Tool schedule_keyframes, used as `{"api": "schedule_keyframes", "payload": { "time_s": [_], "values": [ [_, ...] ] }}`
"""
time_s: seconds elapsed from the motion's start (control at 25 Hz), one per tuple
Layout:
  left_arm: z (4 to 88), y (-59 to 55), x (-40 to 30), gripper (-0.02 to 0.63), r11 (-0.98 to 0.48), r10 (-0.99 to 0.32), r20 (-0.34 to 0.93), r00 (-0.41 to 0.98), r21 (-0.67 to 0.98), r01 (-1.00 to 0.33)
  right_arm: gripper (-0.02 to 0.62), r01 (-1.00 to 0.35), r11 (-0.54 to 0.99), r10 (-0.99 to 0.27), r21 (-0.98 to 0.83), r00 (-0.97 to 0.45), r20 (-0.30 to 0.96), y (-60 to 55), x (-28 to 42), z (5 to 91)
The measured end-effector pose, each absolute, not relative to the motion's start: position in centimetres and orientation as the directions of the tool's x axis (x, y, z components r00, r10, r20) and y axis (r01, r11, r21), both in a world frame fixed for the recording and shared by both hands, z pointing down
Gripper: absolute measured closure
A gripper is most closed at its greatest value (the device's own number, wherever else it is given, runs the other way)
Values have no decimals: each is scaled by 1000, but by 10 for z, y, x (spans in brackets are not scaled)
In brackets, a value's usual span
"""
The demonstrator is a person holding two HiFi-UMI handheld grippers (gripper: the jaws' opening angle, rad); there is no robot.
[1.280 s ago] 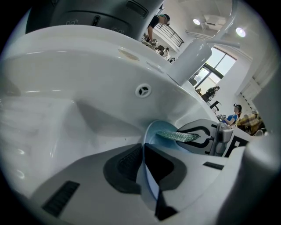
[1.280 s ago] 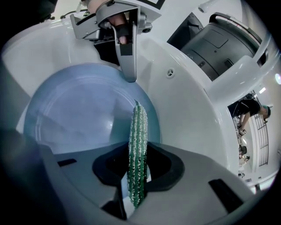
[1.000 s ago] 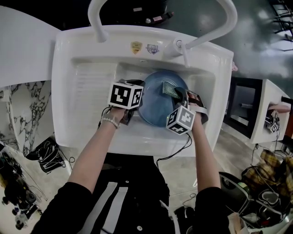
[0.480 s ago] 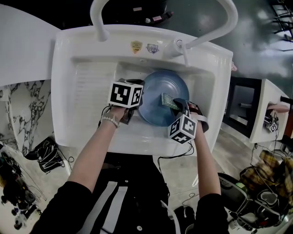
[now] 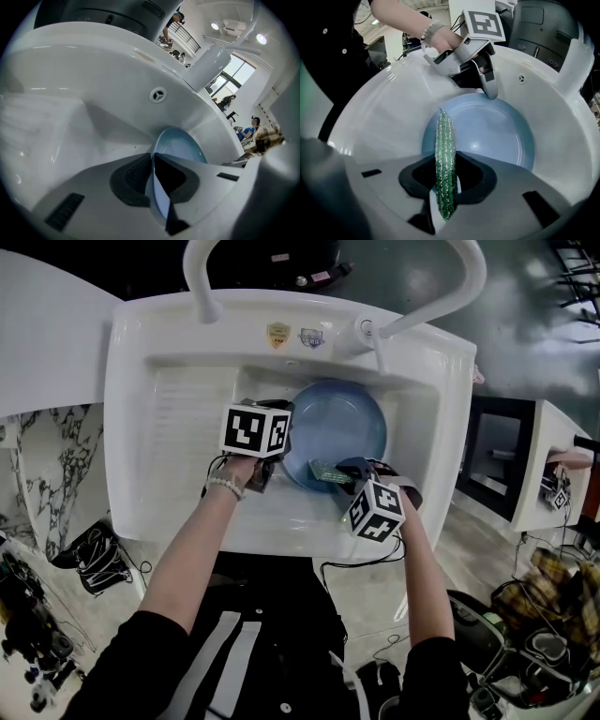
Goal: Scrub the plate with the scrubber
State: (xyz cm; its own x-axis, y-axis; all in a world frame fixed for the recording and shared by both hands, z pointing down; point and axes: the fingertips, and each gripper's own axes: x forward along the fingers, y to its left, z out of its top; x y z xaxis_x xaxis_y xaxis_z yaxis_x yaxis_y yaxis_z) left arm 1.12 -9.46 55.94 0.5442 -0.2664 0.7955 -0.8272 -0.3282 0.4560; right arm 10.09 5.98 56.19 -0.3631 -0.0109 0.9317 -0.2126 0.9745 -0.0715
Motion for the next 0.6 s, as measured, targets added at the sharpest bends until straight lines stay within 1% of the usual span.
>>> {"api": "schedule_keyframes", "payload": {
  "time_s": [0.16, 0.36, 0.48, 0.6],
  "values": [
    [560, -95, 11, 583, -326, -272, 799, 537, 449, -832, 502, -160, 977, 65, -138, -394, 917, 71, 87, 560],
    [562, -96, 11, 583, -325, -274, 801, 532, 443, -836, 503, -144, 972, 105, -184, -432, 896, 75, 77, 555],
    [561, -95, 10, 582, -325, -277, 801, 530, 441, -836, 503, -170, 966, 94, -192, -461, 882, 73, 73, 550],
    [563, -95, 10, 582, -320, -276, 802, 530, 443, -837, 503, -253, 943, 52, -215, -526, 849, 64, 70, 542]
  ]
}}
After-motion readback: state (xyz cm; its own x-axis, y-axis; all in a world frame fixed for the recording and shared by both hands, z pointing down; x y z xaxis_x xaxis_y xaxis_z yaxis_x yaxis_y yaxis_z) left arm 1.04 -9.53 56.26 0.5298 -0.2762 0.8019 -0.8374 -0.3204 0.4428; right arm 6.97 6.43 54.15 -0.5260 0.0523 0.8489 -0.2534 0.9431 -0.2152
